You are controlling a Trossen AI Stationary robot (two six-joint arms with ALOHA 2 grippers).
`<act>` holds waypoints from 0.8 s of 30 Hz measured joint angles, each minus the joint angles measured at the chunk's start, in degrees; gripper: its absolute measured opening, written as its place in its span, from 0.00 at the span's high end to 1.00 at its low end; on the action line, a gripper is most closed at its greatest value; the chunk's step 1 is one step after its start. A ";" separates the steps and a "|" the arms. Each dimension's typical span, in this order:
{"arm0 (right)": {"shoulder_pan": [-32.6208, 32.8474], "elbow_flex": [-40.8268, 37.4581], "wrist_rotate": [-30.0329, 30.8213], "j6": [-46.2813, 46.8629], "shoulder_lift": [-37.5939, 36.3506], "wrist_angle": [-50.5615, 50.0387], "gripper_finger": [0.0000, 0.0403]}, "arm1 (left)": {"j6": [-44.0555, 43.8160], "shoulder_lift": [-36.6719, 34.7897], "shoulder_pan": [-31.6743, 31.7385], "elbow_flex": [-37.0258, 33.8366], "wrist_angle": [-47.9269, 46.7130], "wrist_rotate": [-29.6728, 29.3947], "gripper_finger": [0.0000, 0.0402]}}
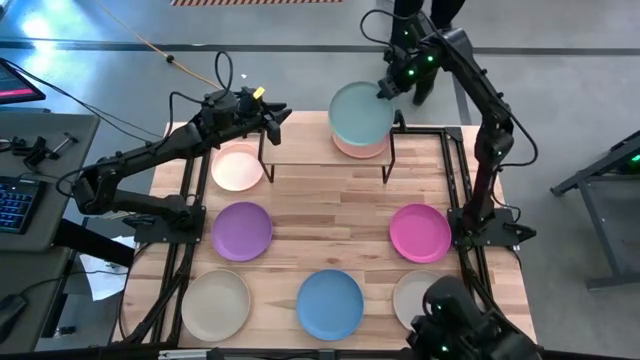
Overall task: Place and stack plates onto a shelf
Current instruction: Stack the light green plate on top of the orange plate on the shelf
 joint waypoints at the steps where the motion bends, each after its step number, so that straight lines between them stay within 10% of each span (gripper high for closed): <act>1: -0.04 0.00 -0.99 -1.01 0.34 -0.01 1.00 | -0.01 0.00 0.00 0.00 -0.15 -0.01 0.70; 24: -0.27 0.00 -0.71 -15.27 7.33 -2.60 1.00 | -0.01 0.00 0.00 0.00 -0.50 -0.04 0.70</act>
